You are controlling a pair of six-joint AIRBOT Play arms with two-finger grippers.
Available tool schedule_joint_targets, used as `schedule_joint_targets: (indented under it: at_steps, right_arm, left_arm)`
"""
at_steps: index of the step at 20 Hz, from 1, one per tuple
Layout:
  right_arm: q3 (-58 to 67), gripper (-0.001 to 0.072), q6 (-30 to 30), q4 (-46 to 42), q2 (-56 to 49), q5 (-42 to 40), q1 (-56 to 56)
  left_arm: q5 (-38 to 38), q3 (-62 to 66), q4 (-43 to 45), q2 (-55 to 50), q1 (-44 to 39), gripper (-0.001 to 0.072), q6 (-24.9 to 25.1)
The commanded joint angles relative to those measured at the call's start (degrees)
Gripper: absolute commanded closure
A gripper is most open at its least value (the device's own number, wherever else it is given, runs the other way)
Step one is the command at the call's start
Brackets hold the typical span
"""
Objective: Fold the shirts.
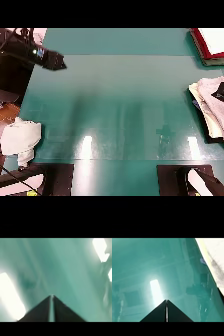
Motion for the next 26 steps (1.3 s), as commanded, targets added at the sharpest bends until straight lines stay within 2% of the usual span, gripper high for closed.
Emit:
schedule_joint_targets:
  at_steps: [1,4,9,13,19,20,22,26]
  right_arm:
    - [0.07,0.0693,-0.98,0.02,0.02,-1.73,0.07]
    - [0.07,0.0693,-1.66,0.02,0.02,-3.17,0.07]
    - [0.07,0.0693,-2.97,-0.02,0.02,-3.23,0.07]
    - [0.04,0.0693,-4.04,-0.83,0.02,-3.52,0.07]
    - [0.04,0.0693,-4.42,-1.05,0.02,-3.5,0.07]
    - [0.04,0.0693,-4.39,-1.03,0.02,-3.5,0.07]
    - [0.04,0.0693,-4.42,-1.01,0.02,-3.52,0.07]
    - [0.07,0.0693,-4.39,-0.9,0.02,-3.63,0.07]
  left_arm:
    - [-15.54,-2.64,14.29,0.0,0.02,0.0113,-3.54]
    - [-18.29,-9.84,29.05,0.02,0.02,0.0111,-5.84]
    - [-17.14,-25.05,45.86,0.13,0.09,0.0111,-8.2]
    - [-13.94,-35.36,47.65,0.13,0.09,0.011,-12.04]
    - [-8.79,-46.29,47.74,0.13,0.09,0.0113,-13.92]
    - [-8.31,-46.58,47.78,0.13,0.09,0.0174,-13.9]
    - [-7.52,-46.21,47.76,0.13,0.07,0.067,-13.88]
    - [-8.39,-36.92,46.16,0.2,0.0,0.0685,-12.26]
